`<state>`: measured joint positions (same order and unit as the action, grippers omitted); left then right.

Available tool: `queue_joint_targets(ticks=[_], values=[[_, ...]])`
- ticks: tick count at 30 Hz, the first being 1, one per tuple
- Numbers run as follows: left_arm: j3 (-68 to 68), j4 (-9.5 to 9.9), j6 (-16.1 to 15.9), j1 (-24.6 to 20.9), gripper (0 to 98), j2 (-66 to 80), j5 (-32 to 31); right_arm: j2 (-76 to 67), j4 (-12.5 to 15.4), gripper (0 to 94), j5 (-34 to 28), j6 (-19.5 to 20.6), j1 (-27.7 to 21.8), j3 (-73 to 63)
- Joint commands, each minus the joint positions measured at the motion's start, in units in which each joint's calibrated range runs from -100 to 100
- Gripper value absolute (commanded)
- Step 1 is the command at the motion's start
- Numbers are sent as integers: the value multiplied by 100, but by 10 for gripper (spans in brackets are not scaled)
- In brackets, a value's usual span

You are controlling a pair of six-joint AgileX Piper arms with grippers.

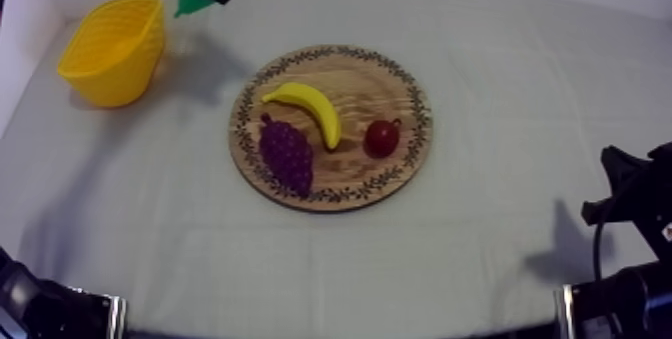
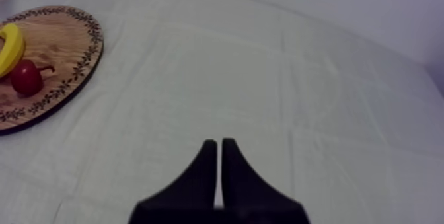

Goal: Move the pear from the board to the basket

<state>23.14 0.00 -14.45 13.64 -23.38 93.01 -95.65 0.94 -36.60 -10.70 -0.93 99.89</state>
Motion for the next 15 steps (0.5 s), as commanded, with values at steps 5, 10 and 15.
queue_joint_targets(ticks=[5,10,15], values=[[-295,38,-110,-737,542,308,27,-2,1,4,-1,3,1,0],[-434,91,-176,-1187,543,549,63,-2,1,4,-1,3,1,0],[-456,119,-251,-1612,544,679,167,-2,1,4,-1,3,1,0]])
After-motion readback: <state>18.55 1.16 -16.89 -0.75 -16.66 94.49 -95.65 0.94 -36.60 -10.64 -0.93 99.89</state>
